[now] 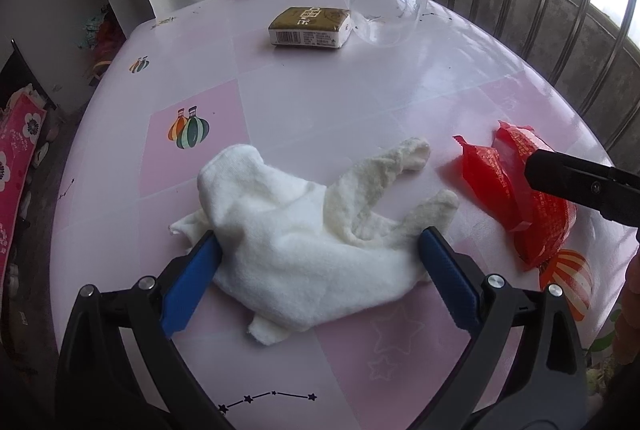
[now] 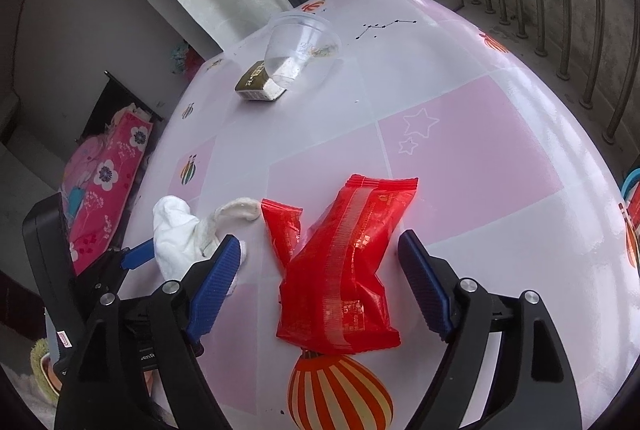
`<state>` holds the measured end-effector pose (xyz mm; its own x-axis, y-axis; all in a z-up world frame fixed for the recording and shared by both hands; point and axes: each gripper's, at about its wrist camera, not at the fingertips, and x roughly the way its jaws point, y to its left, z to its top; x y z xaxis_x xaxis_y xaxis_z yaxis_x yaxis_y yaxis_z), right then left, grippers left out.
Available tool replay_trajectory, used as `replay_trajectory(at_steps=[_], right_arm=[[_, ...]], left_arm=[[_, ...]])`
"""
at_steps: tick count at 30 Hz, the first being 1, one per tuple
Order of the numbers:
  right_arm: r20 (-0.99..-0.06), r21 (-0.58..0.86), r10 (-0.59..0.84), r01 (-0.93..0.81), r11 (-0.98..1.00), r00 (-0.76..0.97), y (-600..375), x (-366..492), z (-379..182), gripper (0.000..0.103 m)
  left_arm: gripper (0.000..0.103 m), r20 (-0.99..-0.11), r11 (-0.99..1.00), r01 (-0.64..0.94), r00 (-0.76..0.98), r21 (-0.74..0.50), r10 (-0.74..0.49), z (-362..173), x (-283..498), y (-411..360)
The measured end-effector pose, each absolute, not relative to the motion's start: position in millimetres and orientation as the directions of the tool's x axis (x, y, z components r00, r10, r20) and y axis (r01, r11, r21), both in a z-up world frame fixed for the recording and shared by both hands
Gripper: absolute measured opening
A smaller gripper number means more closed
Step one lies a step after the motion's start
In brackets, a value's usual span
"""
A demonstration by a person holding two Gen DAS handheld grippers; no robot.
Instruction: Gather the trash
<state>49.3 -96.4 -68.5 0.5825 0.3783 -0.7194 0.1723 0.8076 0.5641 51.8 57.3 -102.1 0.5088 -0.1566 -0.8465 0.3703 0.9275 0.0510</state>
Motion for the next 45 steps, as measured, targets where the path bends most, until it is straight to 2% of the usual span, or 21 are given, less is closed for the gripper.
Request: replay_trajectory(at_steps=[5, 15, 19, 22, 24, 25, 27, 28, 30, 32, 34, 35, 40, 45], right_arm=[[-0.687, 0.615, 0.423, 0.163, 0.772, 0.591, -100, 47, -70, 0.091], [-0.639, 0.676, 0.464, 0.160, 0.719, 0.613, -108, 41, -73, 0.091], [-0.639, 0.670, 0.463, 0.148, 0.727, 0.615, -107, 40, -72, 0.091], [-0.634, 0.669, 0.462, 0.140, 0.730, 0.620, -107, 39, -72, 0.091], [-0.639, 0.661, 0.450, 0.145, 0.737, 0.623, -107, 37, -72, 0.086], [-0.646, 0.651, 0.440, 0.150, 0.744, 0.624, -107, 36, -72, 0.081], [-0.664, 0.625, 0.410, 0.163, 0.763, 0.625, -107, 34, -71, 0.073], [-0.670, 0.616, 0.398, 0.171, 0.769, 0.626, -108, 33, -72, 0.067], [-0.690, 0.589, 0.366, 0.191, 0.785, 0.624, -109, 31, -72, 0.056], [-0.710, 0.559, 0.335, 0.208, 0.803, 0.619, -110, 30, -72, 0.042], [-0.722, 0.543, 0.313, 0.225, 0.809, 0.617, -112, 29, -74, 0.033], [-0.720, 0.546, 0.314, 0.227, 0.806, 0.619, -114, 28, -74, 0.032], [-0.707, 0.554, 0.306, 0.231, 0.800, 0.637, -120, 22, -72, 0.030], [-0.657, 0.606, 0.301, 0.246, 0.756, 0.691, -142, 5, -63, 0.029]], left_arm=[[0.095, -0.846, 0.927, 0.375, 0.504, 0.029, -0.177, -103, 52, 61], [0.095, -0.836, 0.891, 0.454, 0.480, -0.023, -0.267, -102, 58, 70], [0.095, -0.790, 0.875, 0.470, 0.493, -0.111, -0.365, -90, 57, 85], [0.094, -0.773, 0.873, 0.476, 0.513, -0.105, -0.373, -85, 57, 90], [0.081, -0.782, 0.878, 0.471, 0.515, -0.083, -0.350, -87, 60, 91], [0.073, -0.791, 0.883, 0.462, 0.509, -0.081, -0.339, -89, 62, 92], [0.064, -0.808, 0.894, 0.439, 0.492, -0.091, -0.323, -95, 69, 94], [0.058, -0.815, 0.898, 0.429, 0.482, -0.101, -0.322, -97, 71, 95], [0.053, -0.814, 0.901, 0.422, 0.486, -0.102, -0.320, -98, 72, 95], [0.041, -0.812, 0.900, 0.428, 0.494, -0.085, -0.311, -97, 70, 93], [0.032, -0.812, 0.898, 0.435, 0.499, -0.066, -0.302, -95, 68, 91], [0.026, -0.811, 0.898, 0.437, 0.503, -0.058, -0.298, -94, 67, 90], [0.015, -0.792, 0.890, 0.454, 0.527, -0.044, -0.308, -75, 61, 84], [0.013, -0.746, 0.864, 0.500, 0.553, -0.060, -0.372, -41, 55, 68]])
